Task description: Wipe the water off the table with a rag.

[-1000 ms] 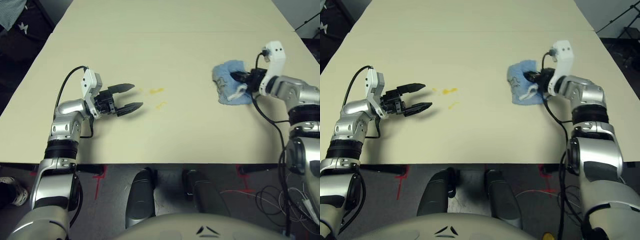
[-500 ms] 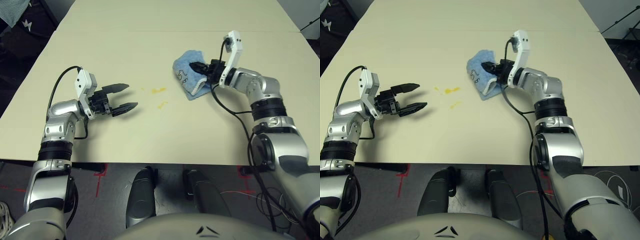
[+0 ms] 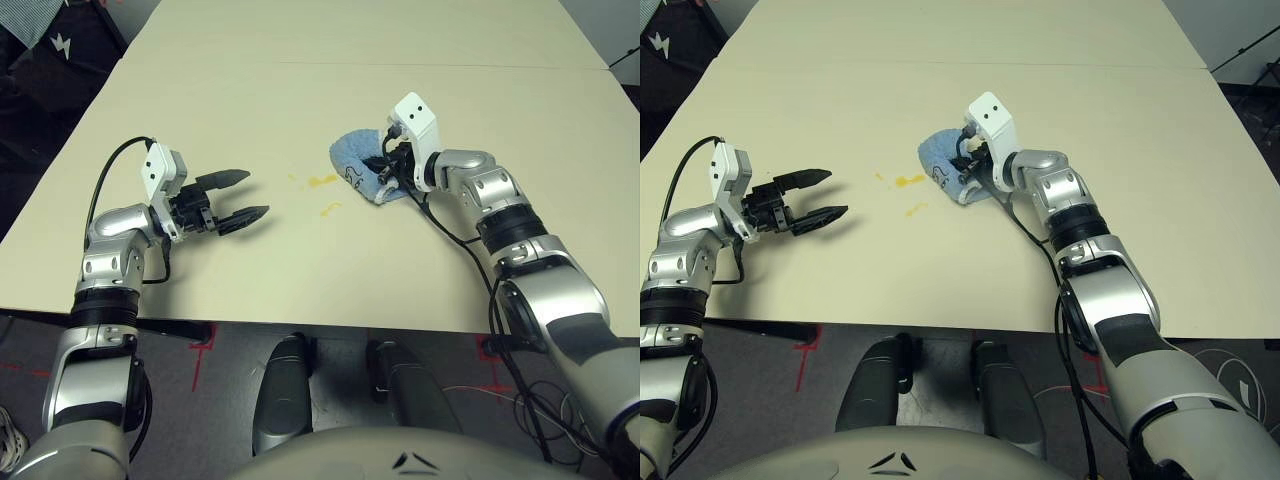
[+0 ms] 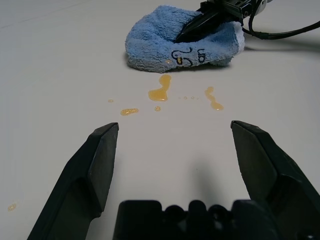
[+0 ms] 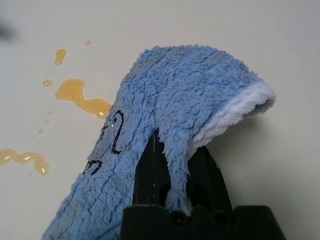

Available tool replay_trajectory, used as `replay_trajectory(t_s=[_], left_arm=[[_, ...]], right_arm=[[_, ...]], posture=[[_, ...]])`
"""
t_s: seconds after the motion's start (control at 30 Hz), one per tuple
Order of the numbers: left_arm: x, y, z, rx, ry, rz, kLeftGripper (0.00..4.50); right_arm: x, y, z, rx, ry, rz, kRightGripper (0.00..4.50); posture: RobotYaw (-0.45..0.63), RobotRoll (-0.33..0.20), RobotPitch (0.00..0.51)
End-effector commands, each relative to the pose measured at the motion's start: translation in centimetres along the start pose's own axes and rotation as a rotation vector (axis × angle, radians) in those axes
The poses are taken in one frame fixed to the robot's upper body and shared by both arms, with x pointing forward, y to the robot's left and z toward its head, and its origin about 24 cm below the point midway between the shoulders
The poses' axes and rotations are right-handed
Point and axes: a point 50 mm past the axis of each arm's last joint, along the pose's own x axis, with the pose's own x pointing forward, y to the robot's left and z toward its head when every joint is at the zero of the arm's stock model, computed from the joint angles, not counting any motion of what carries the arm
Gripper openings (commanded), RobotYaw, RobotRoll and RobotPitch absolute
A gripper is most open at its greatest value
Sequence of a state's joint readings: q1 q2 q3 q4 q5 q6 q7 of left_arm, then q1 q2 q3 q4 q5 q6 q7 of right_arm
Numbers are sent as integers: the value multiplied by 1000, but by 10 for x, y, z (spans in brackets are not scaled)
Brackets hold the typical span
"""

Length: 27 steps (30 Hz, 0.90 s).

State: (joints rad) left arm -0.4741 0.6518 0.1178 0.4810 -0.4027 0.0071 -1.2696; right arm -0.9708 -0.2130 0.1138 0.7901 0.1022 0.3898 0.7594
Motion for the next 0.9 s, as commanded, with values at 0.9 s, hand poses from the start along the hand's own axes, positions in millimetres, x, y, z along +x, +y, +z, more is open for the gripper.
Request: replay_trajectory(t_s=[0.9], left_arm=[[-10,0,0,13,25,28,4500]], right_arm=[[81,104,8,144,47,302,2]], posture=[[227,0,211]])
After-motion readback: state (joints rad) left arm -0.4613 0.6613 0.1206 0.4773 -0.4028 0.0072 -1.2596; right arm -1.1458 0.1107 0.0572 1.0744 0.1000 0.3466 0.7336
